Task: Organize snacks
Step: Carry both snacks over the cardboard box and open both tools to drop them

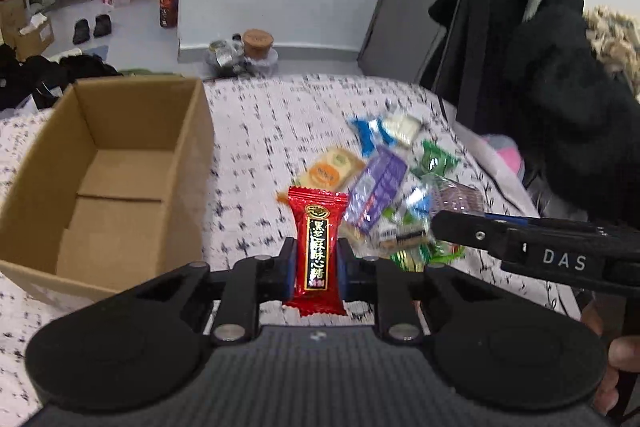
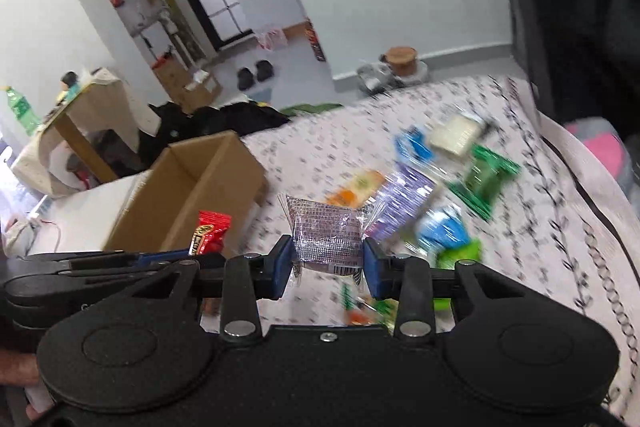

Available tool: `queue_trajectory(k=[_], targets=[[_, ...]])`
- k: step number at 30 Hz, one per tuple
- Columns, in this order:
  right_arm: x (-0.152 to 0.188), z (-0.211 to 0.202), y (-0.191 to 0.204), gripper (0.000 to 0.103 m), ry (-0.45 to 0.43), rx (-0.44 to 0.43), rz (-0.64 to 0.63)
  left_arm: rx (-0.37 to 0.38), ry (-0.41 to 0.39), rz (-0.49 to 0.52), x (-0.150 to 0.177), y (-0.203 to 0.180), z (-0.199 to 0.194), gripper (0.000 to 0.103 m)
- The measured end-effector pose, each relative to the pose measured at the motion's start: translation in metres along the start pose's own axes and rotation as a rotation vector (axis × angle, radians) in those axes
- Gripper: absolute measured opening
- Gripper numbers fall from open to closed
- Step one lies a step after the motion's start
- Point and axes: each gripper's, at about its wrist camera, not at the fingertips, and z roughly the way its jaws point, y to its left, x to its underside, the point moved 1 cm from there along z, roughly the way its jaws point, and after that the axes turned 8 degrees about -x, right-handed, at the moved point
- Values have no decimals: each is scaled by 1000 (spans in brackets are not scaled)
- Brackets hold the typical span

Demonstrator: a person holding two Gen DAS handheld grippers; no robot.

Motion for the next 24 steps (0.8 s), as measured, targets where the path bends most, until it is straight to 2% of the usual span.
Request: queue_trajectory(k=[14,24], targets=[[-22,20,34,36,-47,-76,-70,-80,-58,-81,-21,46,-27,19],[-29,43,64,36,-35,-135,-120,-148,-72,-125,-26,83,-30,19]])
